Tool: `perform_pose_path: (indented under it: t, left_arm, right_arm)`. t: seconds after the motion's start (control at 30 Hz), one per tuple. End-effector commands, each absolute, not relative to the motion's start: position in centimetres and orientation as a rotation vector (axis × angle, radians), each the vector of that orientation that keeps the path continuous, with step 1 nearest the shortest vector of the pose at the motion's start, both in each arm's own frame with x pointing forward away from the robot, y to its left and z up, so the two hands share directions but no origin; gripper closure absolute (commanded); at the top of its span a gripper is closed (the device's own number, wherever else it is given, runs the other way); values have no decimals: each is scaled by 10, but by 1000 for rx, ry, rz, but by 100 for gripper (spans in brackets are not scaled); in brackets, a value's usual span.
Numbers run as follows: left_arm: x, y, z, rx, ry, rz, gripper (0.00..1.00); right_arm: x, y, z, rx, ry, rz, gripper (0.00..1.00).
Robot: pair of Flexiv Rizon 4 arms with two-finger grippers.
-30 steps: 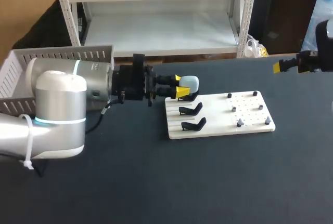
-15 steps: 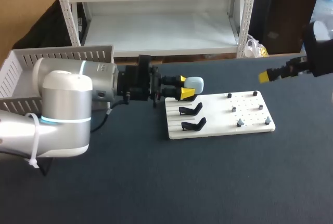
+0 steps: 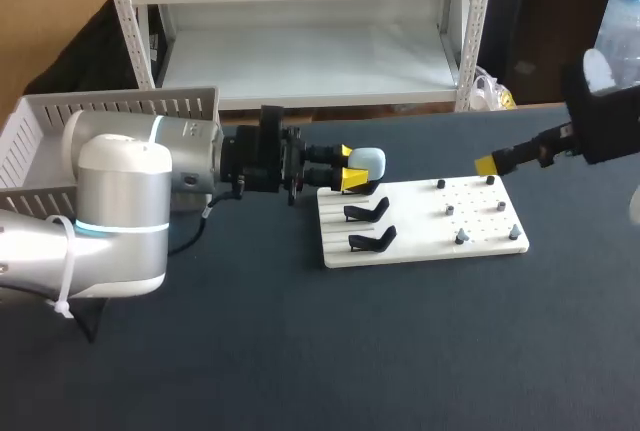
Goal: Pick up each earbud case from the left stands, insert the matching earbuds, close the lid, and place the case in the box.
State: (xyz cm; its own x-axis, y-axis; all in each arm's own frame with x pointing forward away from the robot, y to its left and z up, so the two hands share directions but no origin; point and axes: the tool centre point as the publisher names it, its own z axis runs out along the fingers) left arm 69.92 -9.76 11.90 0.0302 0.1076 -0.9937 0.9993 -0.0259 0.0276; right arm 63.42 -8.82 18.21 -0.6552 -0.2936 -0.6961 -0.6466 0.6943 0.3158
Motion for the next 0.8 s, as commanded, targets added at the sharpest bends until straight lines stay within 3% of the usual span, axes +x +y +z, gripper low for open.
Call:
perform_pose_path:
  t: [0.03, 0.8]
  left_arm:
    - [703, -98, 117, 1325, 1251, -1158, 100]
    - [703, -98, 117, 1325, 1251, -1158, 100]
  right_arm:
    - [625, -72, 181, -675, 2301, 631, 0]
    - [652, -5, 161, -682, 2392, 600, 0]
